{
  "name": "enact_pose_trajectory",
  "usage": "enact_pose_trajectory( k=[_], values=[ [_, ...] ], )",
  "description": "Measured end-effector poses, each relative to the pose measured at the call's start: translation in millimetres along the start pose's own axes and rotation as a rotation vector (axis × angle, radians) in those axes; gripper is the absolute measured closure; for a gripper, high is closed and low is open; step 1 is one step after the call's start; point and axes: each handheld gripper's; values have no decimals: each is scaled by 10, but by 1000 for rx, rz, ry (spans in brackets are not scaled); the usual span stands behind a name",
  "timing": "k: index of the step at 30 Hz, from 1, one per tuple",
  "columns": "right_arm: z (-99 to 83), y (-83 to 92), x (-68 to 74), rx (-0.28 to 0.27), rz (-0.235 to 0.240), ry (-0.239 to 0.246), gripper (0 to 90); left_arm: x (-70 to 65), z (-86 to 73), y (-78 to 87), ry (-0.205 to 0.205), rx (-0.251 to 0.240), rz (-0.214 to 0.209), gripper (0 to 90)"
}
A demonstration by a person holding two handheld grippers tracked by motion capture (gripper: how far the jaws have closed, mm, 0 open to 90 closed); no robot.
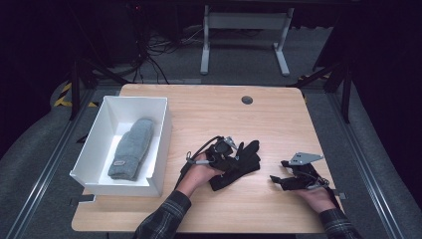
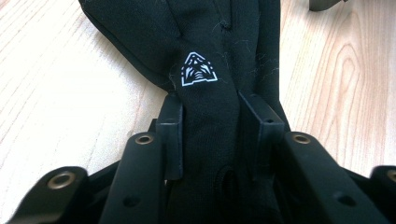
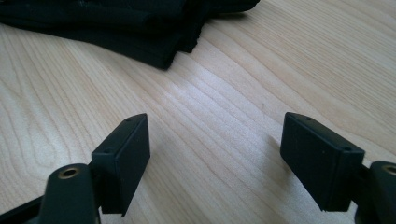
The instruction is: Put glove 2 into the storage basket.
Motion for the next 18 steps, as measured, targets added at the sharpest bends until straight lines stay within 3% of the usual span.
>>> enact_pose_trajectory(
  k=[8, 18],
  values=[
    [-22, -12, 11, -16, 2, 5, 189, -29, 23, 25, 43, 0, 4, 680],
    [-31, -22, 16, -20, -2, 1, 163, -139, 95, 140, 46, -6, 5, 681]
  ],
)
Point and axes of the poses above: each handheld gripper's, and its own axes: y roughly backward along the jaws, z roughly out of its top, x roughly to its left, and after that the axes turned 1 degree about z, right-handed
